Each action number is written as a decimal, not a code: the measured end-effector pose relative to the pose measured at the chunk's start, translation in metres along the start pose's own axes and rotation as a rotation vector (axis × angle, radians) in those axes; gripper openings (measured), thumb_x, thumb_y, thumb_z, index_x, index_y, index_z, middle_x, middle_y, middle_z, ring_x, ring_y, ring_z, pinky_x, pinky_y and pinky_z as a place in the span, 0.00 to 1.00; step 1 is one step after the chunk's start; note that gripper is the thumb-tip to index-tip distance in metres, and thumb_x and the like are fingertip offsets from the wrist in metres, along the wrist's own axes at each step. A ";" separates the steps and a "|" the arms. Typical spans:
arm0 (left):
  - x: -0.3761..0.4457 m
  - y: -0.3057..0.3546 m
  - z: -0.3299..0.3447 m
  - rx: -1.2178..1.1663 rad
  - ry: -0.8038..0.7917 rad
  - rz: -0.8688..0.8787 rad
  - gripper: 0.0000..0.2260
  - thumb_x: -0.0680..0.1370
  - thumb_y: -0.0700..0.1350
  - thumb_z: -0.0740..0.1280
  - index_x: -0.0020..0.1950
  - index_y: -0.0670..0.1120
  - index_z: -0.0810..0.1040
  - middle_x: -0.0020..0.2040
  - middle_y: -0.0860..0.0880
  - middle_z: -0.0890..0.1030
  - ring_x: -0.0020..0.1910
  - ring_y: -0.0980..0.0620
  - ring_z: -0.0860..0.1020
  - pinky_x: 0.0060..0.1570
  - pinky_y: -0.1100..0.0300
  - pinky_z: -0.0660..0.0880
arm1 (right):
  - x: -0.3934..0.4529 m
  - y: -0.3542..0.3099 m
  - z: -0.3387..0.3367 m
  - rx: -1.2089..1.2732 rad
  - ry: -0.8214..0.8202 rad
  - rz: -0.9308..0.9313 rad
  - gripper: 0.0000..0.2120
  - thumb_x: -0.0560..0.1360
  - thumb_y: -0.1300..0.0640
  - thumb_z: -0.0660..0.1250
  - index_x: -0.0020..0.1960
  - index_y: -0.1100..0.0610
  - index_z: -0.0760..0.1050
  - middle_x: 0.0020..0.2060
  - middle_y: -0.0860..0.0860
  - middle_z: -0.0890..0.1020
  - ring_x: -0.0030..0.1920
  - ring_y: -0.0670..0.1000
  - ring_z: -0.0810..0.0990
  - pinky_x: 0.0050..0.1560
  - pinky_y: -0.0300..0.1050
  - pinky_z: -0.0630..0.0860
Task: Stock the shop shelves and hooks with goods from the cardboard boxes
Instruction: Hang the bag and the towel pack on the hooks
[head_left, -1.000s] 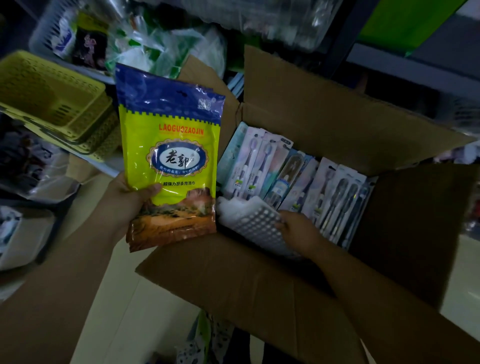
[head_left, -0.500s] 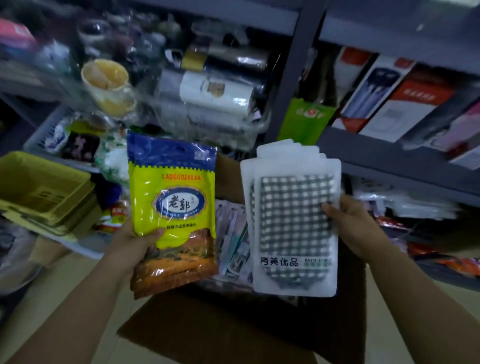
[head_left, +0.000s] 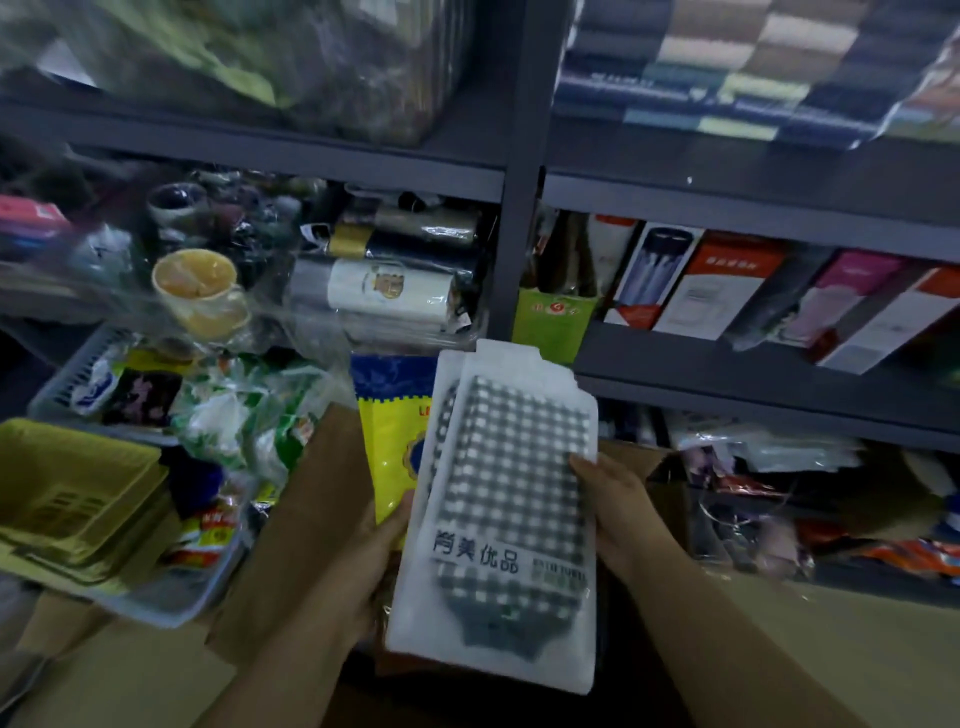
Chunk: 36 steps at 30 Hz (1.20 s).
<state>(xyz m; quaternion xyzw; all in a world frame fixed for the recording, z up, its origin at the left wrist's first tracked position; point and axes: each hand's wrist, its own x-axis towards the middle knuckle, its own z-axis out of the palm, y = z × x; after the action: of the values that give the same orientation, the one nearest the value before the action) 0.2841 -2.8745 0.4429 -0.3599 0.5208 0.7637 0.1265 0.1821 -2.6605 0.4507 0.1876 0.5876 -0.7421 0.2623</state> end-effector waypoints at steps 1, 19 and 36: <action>-0.003 0.000 0.001 0.019 0.010 -0.024 0.24 0.74 0.59 0.66 0.63 0.45 0.73 0.57 0.40 0.79 0.52 0.41 0.79 0.46 0.49 0.77 | -0.003 0.005 0.002 -0.005 0.011 -0.006 0.10 0.80 0.56 0.63 0.58 0.57 0.77 0.50 0.56 0.85 0.50 0.58 0.84 0.52 0.56 0.80; -0.018 -0.019 0.066 0.050 -0.201 0.020 0.62 0.37 0.53 0.85 0.70 0.53 0.67 0.63 0.46 0.77 0.57 0.43 0.78 0.61 0.44 0.72 | -0.070 -0.011 -0.081 -0.019 -0.082 -0.023 0.24 0.67 0.54 0.72 0.62 0.52 0.73 0.52 0.55 0.85 0.51 0.58 0.84 0.50 0.56 0.81; -0.090 -0.080 0.377 0.062 -0.332 0.327 0.40 0.47 0.60 0.81 0.58 0.56 0.76 0.49 0.54 0.85 0.52 0.50 0.80 0.58 0.48 0.73 | -0.181 -0.110 -0.390 0.064 0.082 -0.182 0.17 0.70 0.64 0.70 0.58 0.56 0.75 0.46 0.56 0.86 0.45 0.57 0.85 0.46 0.54 0.79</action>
<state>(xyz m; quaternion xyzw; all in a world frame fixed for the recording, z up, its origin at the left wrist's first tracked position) 0.2360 -2.4895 0.5225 -0.1361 0.5676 0.8063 0.0959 0.2468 -2.2322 0.5484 0.1719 0.5883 -0.7731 0.1633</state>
